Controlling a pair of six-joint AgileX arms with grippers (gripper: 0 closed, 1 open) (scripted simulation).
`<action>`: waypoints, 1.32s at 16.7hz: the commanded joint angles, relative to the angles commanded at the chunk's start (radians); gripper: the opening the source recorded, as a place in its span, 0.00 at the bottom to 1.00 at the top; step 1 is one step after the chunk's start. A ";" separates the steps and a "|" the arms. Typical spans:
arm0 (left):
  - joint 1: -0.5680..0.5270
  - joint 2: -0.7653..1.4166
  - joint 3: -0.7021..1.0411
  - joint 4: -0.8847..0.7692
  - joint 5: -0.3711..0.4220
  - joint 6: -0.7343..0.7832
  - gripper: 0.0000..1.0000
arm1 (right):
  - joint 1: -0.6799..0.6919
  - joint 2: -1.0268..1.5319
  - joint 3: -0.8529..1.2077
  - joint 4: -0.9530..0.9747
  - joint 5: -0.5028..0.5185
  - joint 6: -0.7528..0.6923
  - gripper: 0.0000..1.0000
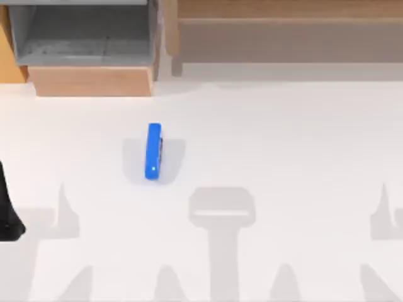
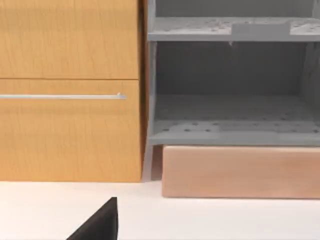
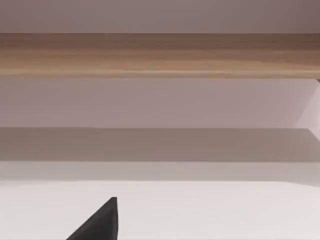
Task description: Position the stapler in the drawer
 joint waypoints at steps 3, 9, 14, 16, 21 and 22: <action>0.000 0.010 0.008 0.008 0.004 0.007 1.00 | 0.000 0.000 0.000 0.000 0.000 0.000 1.00; 0.025 0.288 0.196 0.192 0.082 0.201 1.00 | 0.000 0.000 0.000 0.000 0.000 0.000 1.00; 0.081 0.794 0.449 0.446 0.189 0.501 1.00 | 0.000 0.000 0.000 0.000 0.000 0.000 1.00; 0.112 1.038 0.552 0.552 0.236 0.639 1.00 | 0.000 0.000 0.000 0.000 0.000 0.000 1.00; 0.203 1.598 0.775 0.792 0.339 0.981 1.00 | 0.000 0.000 0.000 0.000 0.000 0.000 1.00; 0.223 1.691 0.813 0.835 0.356 1.047 1.00 | 0.000 0.000 0.000 0.000 0.000 0.000 1.00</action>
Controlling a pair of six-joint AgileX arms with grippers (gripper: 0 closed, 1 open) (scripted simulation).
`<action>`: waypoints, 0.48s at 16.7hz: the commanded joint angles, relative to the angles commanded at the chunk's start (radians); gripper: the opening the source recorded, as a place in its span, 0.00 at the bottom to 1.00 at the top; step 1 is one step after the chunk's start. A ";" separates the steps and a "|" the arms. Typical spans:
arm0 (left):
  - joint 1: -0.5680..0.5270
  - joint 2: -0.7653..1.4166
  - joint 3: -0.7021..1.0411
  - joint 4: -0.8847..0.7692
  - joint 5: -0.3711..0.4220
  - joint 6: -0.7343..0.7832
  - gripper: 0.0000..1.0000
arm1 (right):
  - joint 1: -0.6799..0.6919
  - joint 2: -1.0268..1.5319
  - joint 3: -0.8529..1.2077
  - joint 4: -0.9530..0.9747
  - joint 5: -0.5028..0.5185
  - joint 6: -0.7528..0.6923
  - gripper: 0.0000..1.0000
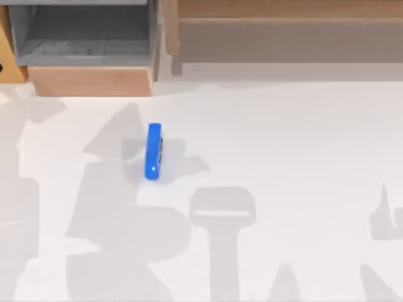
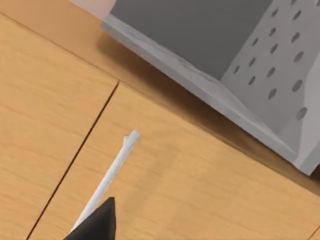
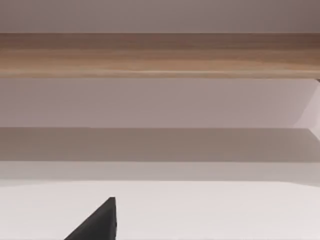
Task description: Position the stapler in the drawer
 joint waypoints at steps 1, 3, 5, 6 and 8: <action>0.020 0.085 0.036 0.041 0.016 0.064 1.00 | 0.000 0.000 0.000 0.000 0.000 0.000 1.00; 0.061 0.226 0.102 0.117 0.044 0.185 1.00 | 0.000 0.000 0.000 0.000 0.000 0.000 1.00; 0.101 0.345 0.160 0.186 0.067 0.296 1.00 | 0.000 0.000 0.000 0.000 0.000 0.000 1.00; 0.120 0.399 0.187 0.218 0.076 0.347 1.00 | 0.000 0.000 0.000 0.000 0.000 0.000 1.00; 0.154 0.493 0.233 0.273 0.092 0.435 1.00 | 0.000 0.000 0.000 0.000 0.000 0.000 1.00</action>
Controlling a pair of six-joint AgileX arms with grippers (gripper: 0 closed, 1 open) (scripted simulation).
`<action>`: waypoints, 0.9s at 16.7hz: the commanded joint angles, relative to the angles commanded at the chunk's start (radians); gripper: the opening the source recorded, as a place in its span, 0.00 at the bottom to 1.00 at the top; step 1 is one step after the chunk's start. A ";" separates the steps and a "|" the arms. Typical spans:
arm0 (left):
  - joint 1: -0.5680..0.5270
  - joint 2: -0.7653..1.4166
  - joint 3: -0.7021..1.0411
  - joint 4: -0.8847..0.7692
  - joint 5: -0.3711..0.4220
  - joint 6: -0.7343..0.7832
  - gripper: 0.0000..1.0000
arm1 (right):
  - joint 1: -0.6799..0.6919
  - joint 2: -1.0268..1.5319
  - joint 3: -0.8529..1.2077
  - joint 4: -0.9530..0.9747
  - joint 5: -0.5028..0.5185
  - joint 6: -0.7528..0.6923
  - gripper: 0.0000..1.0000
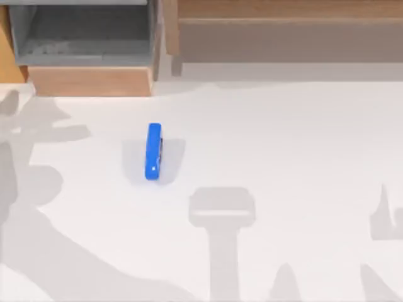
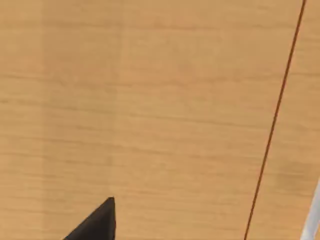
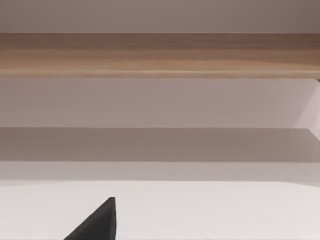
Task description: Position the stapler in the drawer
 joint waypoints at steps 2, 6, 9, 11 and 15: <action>0.025 0.063 0.033 0.040 0.010 0.063 1.00 | 0.000 0.000 0.000 0.000 0.000 0.000 1.00; 0.042 0.096 0.054 0.067 0.017 0.103 1.00 | 0.000 0.000 0.000 0.000 0.000 0.000 1.00; 0.037 0.093 0.050 0.064 0.016 0.102 1.00 | 0.000 0.000 0.000 0.000 0.000 0.000 1.00; 0.035 0.100 0.065 0.058 0.012 0.102 1.00 | 0.000 0.000 0.000 0.000 0.000 0.000 1.00; 0.021 0.139 0.146 0.018 -0.004 0.102 1.00 | 0.000 0.000 0.000 0.000 0.000 0.000 1.00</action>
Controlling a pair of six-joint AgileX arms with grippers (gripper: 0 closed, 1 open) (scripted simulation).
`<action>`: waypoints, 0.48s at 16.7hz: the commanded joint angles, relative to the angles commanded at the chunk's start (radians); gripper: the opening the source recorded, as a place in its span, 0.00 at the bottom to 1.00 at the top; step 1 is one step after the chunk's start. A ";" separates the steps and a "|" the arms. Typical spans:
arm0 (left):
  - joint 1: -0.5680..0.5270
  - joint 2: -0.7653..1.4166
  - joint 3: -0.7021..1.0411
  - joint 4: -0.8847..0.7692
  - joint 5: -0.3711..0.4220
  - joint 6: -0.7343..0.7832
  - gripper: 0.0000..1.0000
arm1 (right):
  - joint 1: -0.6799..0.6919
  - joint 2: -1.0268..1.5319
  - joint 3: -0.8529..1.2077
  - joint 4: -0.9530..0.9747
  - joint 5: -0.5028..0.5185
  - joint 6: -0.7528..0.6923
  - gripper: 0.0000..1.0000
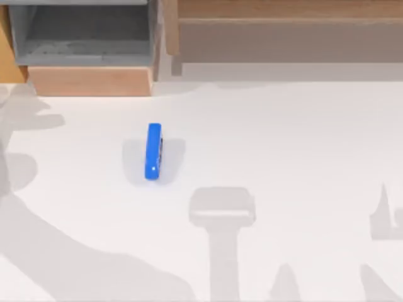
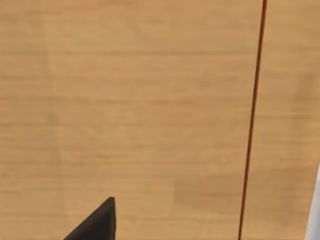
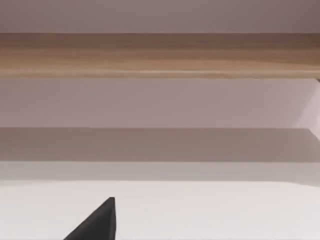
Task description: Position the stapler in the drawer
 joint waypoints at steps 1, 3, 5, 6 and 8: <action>-0.003 0.007 0.015 -0.008 -0.003 0.000 1.00 | 0.000 0.000 0.000 0.000 0.000 0.000 1.00; -0.005 0.011 0.023 -0.012 -0.004 0.000 1.00 | 0.000 0.000 0.000 0.000 0.000 0.000 1.00; -0.005 0.011 0.023 -0.012 -0.004 0.000 1.00 | 0.000 0.000 0.000 0.000 0.000 0.000 1.00; -0.005 0.011 0.023 -0.012 -0.004 0.000 0.92 | 0.000 0.000 0.000 0.000 0.000 0.000 1.00; -0.005 0.011 0.023 -0.012 -0.004 0.000 0.77 | 0.000 0.000 0.000 0.000 0.000 0.000 1.00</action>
